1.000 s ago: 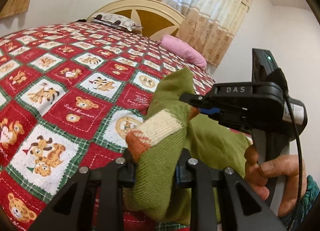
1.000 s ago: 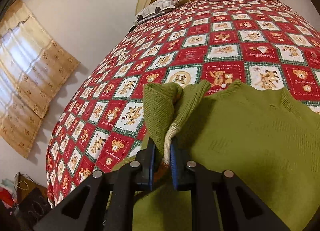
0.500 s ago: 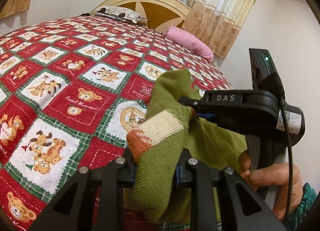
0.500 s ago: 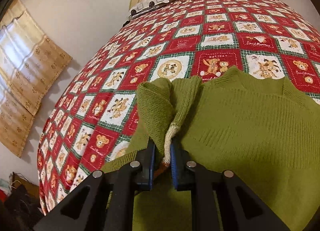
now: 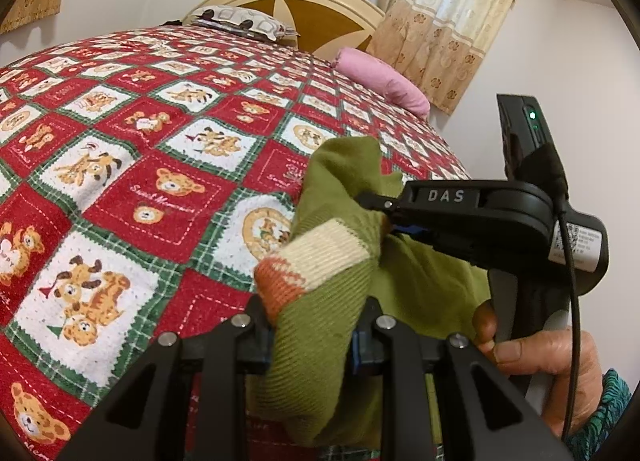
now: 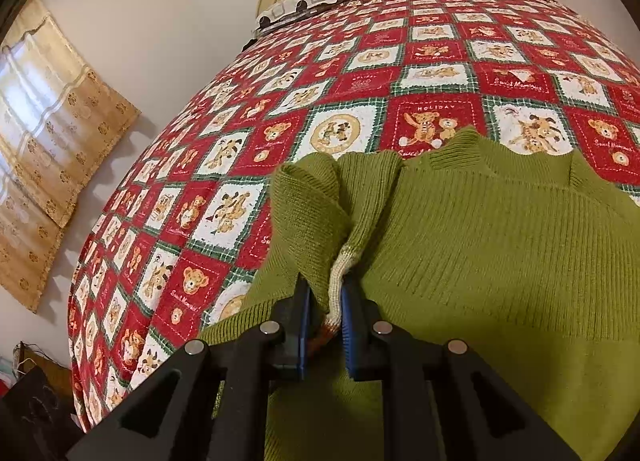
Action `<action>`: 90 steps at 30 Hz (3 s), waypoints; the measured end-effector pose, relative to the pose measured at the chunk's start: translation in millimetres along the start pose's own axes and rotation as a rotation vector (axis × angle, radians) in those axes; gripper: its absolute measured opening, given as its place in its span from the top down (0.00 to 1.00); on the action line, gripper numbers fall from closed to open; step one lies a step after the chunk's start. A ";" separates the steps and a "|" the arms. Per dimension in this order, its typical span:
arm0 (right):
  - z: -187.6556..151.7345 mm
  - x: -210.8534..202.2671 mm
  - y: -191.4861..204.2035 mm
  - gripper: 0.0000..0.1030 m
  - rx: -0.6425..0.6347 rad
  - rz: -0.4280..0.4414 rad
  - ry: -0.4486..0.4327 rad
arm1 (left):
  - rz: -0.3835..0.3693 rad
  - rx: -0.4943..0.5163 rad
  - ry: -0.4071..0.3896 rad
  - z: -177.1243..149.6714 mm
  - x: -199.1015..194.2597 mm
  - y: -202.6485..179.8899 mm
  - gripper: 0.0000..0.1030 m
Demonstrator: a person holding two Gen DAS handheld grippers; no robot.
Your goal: Fold small clothes
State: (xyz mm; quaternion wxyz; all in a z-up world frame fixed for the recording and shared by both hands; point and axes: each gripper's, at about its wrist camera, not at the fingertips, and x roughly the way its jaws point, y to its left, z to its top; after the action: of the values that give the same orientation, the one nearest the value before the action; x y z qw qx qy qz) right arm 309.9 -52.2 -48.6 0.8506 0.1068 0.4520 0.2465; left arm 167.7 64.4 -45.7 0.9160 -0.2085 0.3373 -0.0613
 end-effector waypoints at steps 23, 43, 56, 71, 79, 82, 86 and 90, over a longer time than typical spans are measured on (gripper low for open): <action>4.5 -45.6 6.0 0.87 -0.064 -0.054 -0.073 | 0.062 0.250 -0.067 -4.4 -23.5 -49.0 0.78; -9.3 -103.6 -68.5 0.87 0.016 -0.106 -0.128 | -0.061 0.485 -0.038 -36.4 -19.3 -138.3 0.78; -25.7 -122.5 -113.7 0.87 0.073 -0.136 -0.130 | -0.103 0.510 0.025 -53.6 -8.1 -170.7 0.78; -37.7 -152.9 -153.5 0.87 0.108 -0.176 -0.147 | -0.169 0.564 0.041 -70.2 -2.3 -218.8 0.78; -44.9 -174.1 -181.0 0.87 0.122 -0.213 -0.153 | -0.215 0.591 0.070 -83.7 4.2 -248.5 0.78; -46.6 -178.9 -191.2 0.87 0.123 -0.224 -0.150 | -0.221 0.606 0.076 -89.6 6.4 -257.7 0.79; -47.2 -184.6 -203.5 0.91 0.118 -0.255 -0.155 | -0.230 0.595 0.091 -93.0 11.3 -265.3 0.80; -47.5 -189.4 -216.8 0.94 0.142 -0.243 -0.162 | -0.234 0.607 0.093 -99.7 15.0 -273.0 0.80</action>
State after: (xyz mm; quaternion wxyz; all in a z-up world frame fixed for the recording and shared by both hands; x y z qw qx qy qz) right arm 251.8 -337.5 -27.7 0.8980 0.1309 0.4079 0.1000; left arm 122.8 -220.6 -7.3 0.9067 0.0399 0.3188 -0.2732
